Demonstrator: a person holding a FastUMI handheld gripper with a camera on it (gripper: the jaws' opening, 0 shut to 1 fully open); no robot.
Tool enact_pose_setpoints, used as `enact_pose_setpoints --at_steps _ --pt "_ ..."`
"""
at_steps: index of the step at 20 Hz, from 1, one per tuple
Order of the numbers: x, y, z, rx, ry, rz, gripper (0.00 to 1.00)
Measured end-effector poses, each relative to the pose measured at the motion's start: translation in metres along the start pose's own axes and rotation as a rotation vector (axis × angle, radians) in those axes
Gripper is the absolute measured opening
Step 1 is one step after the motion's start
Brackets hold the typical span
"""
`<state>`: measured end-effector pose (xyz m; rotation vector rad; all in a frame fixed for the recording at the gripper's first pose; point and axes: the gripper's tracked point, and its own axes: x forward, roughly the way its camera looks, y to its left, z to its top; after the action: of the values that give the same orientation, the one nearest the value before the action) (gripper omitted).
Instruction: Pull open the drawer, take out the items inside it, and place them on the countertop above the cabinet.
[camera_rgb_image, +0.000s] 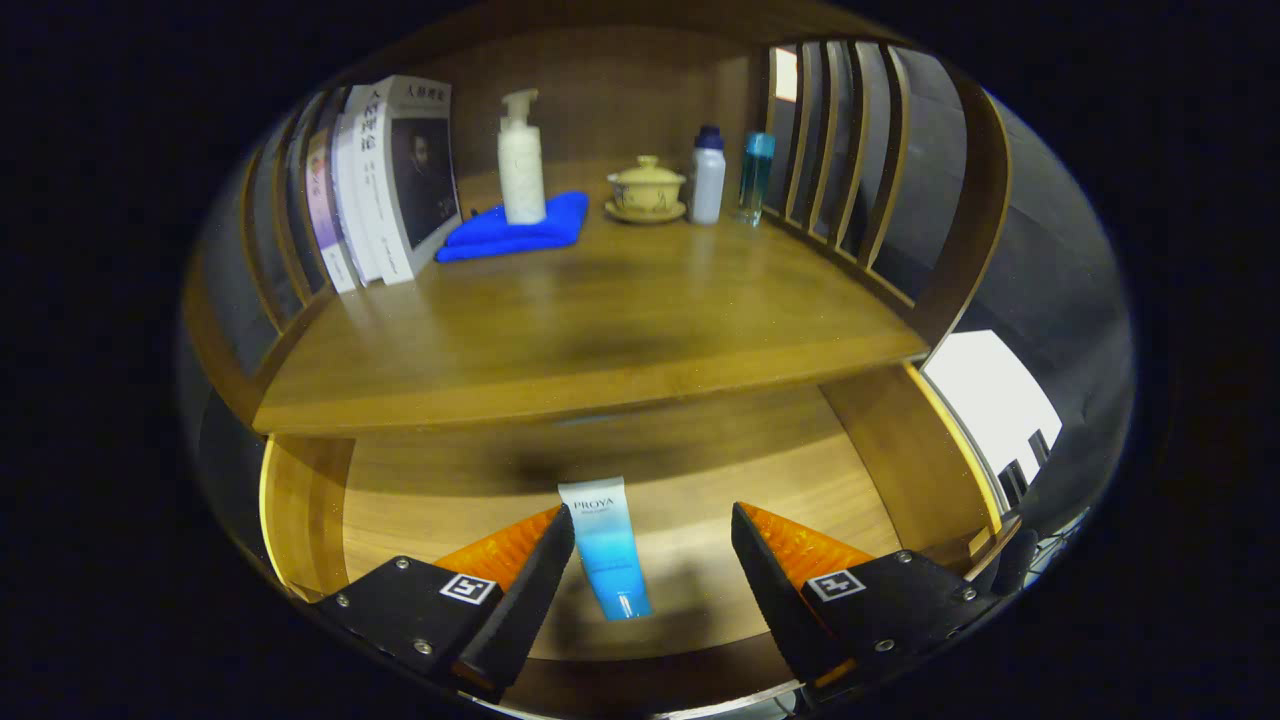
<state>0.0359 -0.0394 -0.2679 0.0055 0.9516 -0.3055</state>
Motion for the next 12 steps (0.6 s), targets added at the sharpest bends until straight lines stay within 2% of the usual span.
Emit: enact_pose_setpoints --at_steps 8,12 --pt "0.025 0.021 -0.035 -0.088 0.18 -0.001 0.97" --pt "0.034 0.029 -0.04 -0.07 0.237 0.025 0.97"
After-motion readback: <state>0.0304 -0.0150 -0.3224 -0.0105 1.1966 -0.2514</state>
